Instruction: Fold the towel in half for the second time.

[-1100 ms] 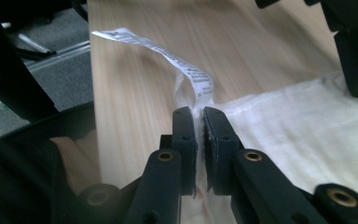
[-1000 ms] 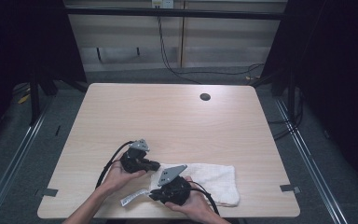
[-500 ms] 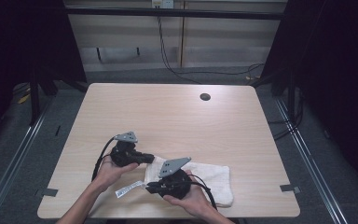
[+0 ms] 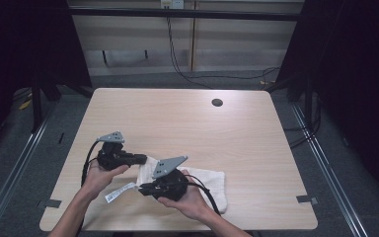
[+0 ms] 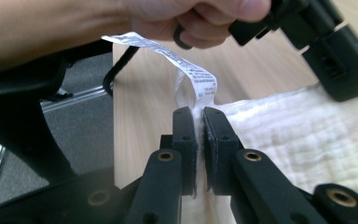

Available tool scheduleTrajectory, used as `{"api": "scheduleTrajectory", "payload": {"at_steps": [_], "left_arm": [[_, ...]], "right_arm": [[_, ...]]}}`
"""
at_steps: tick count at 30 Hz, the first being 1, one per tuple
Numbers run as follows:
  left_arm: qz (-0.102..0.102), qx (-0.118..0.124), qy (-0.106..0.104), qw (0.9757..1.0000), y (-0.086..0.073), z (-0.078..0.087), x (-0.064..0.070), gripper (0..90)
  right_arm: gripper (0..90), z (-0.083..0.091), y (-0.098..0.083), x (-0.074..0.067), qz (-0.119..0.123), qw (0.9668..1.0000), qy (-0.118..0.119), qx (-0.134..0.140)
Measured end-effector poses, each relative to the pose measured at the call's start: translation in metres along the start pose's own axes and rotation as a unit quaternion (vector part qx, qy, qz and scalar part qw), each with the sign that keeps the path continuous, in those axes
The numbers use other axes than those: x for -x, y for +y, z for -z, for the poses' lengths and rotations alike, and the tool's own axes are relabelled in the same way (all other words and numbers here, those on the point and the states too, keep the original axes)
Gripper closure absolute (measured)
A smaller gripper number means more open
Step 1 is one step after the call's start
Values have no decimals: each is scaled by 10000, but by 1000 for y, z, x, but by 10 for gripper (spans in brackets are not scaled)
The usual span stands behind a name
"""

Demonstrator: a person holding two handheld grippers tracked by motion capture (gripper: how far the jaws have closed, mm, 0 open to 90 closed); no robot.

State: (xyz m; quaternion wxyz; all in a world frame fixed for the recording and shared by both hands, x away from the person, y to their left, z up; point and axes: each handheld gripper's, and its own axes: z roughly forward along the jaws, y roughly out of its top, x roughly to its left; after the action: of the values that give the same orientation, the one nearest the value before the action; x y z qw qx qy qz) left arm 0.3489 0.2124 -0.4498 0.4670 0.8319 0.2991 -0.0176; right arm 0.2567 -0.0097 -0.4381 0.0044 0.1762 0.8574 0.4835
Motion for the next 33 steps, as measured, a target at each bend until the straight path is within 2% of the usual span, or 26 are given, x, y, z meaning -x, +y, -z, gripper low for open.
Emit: {"api": "scheduleTrajectory", "payload": {"at_steps": [3,5,7,10,12,15,17,19,21,24,30,33], "left_arm": [[71,63,58,9999,2,7,-4,858],[25,106,94,9999,3,15,-5,858],[77,295,126,9995,6,30,-3,858],[100,508,179,9985,9,45,1,858],[89,517,173,9985,11,45,2,858],[92,347,116,9993,13,32,3,858],[8,254,65,9997,17,24,6,858],[-119,174,12,9998,23,16,12,858],[-237,109,-38,9997,30,8,17,858],[-293,63,-138,9995,39,-5,24,857],[-501,-283,-341,9978,49,-45,38,857],[-468,-376,-373,9975,50,-64,43,857]], "right_arm": [[839,-3,8,2,8,10000,-11,97],[839,-4,14,2,9,9999,9,160],[839,-5,19,1,18,9997,48,243],[839,-4,29,-1,-98,9977,304,605],[839,-4,30,-1,-68,9976,340,602],[839,-3,25,0,-72,9983,277,504],[839,2,19,3,-139,9983,267,503],[839,12,14,4,-281,9972,298,623],[839,21,12,4,-255,9975,236,617],[838,33,7,4,-265,9980,127,552],[838,52,-12,3,-277,9987,-157,403],[837,57,-24,4,-339,9985,-298,299]]}}
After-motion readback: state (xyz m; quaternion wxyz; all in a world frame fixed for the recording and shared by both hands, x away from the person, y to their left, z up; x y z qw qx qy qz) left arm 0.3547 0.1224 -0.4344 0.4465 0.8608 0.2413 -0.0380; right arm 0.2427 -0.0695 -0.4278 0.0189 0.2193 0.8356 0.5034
